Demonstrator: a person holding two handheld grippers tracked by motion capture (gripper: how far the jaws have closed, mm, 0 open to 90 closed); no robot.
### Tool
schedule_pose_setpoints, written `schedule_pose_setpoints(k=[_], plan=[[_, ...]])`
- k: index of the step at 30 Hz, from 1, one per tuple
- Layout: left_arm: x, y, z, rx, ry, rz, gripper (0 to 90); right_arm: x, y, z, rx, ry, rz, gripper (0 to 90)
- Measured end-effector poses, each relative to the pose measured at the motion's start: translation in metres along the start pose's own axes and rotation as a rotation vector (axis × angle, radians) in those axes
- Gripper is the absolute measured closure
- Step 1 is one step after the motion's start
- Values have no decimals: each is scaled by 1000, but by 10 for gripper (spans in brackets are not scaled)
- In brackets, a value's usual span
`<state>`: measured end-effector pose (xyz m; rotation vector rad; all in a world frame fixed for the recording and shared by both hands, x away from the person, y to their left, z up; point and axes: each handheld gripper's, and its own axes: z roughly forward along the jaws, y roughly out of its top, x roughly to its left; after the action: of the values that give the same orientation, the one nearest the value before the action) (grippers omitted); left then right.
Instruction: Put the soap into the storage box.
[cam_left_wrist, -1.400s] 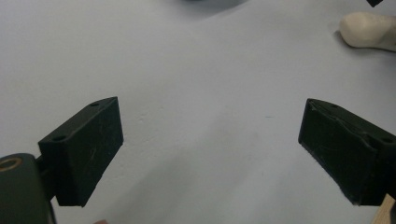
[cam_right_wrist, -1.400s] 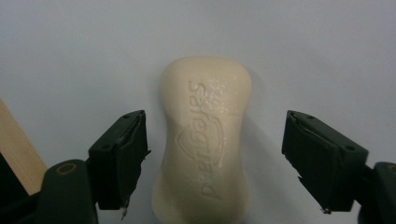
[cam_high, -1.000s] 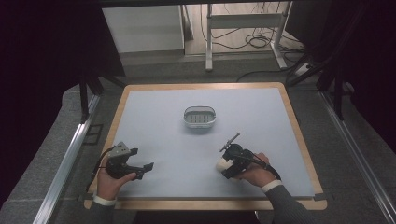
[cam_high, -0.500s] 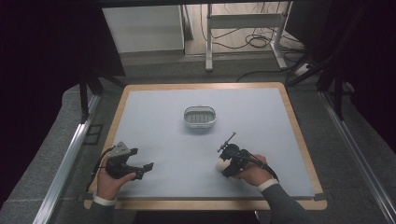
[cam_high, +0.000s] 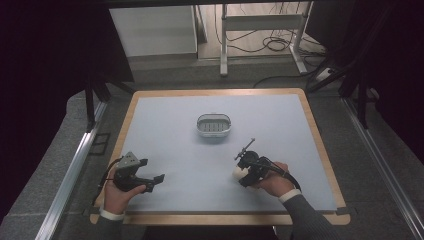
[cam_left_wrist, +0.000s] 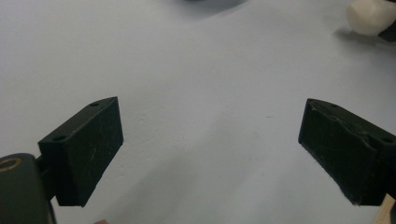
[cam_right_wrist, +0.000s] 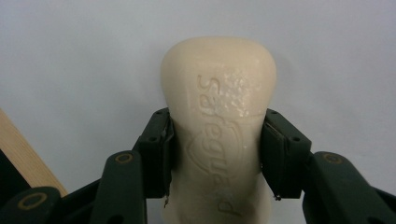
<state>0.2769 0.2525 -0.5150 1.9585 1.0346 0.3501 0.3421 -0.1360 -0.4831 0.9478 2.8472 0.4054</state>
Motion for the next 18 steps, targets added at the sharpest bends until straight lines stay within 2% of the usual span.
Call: schedule_pose_setpoints(k=[13, 18], plan=[[-1, 0, 4, 10, -6, 4, 70, -15, 10, -17, -62, -8, -26, 495], [-1, 0, 2, 6, -4, 3, 70, -19, 17, -22, -69, -14, -41, 495]])
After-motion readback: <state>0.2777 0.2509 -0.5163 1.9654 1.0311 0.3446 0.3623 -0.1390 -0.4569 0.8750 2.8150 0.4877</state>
